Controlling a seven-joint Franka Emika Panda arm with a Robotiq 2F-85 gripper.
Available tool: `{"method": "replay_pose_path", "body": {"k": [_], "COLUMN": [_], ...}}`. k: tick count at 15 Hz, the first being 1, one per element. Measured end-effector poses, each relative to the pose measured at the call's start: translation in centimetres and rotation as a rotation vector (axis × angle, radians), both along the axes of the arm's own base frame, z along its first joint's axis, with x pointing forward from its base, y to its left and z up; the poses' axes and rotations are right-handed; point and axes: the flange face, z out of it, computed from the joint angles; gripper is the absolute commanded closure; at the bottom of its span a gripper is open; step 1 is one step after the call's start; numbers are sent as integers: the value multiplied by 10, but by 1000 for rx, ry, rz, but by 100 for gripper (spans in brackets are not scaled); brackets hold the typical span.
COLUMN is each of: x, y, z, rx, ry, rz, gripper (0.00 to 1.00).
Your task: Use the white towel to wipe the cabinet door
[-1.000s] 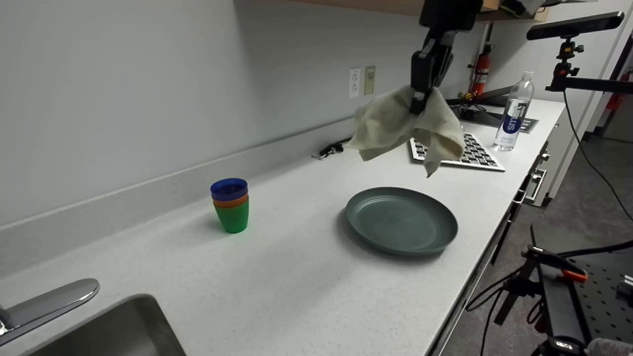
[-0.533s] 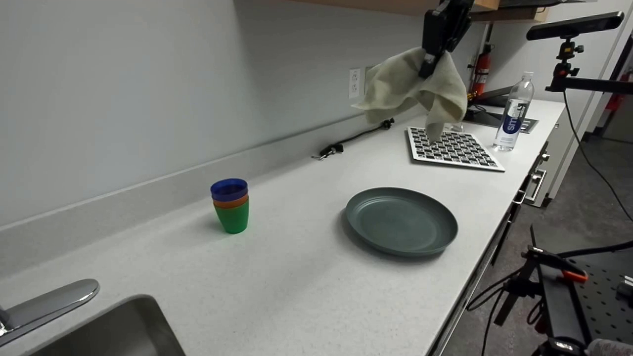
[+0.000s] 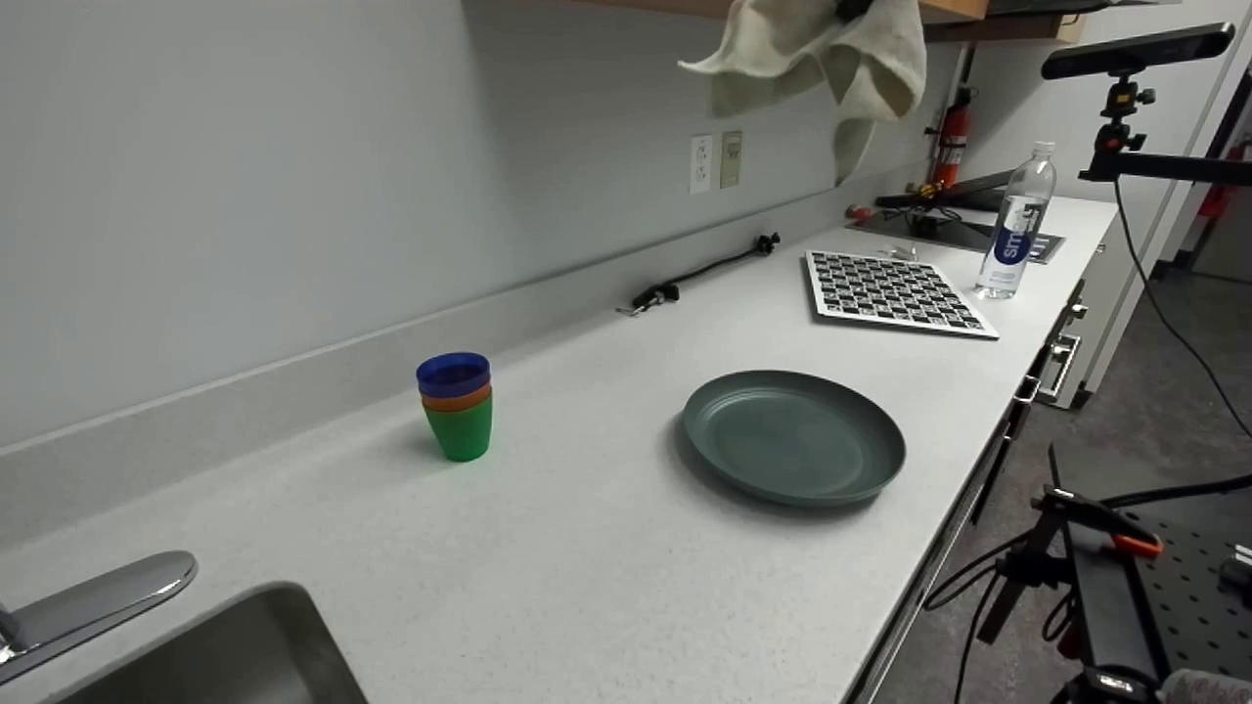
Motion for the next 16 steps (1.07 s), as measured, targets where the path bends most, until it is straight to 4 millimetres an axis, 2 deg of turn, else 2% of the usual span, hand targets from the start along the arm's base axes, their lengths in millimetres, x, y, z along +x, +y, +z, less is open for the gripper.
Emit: {"method": "replay_pose_path", "body": {"k": [3,6,11,12,16], "x": [-4,-5,-6,-6,-5], "y": [0,-3,-9,-9,-11], "z": [15,23,25,25,20], "rx": [-8,-16,-17,-20,-33], "ry": [-154,-303,-532,-570,-625], "rz": [-19,-48,-120,-132,-157], "gripper": [98,98,98,93,93]}}
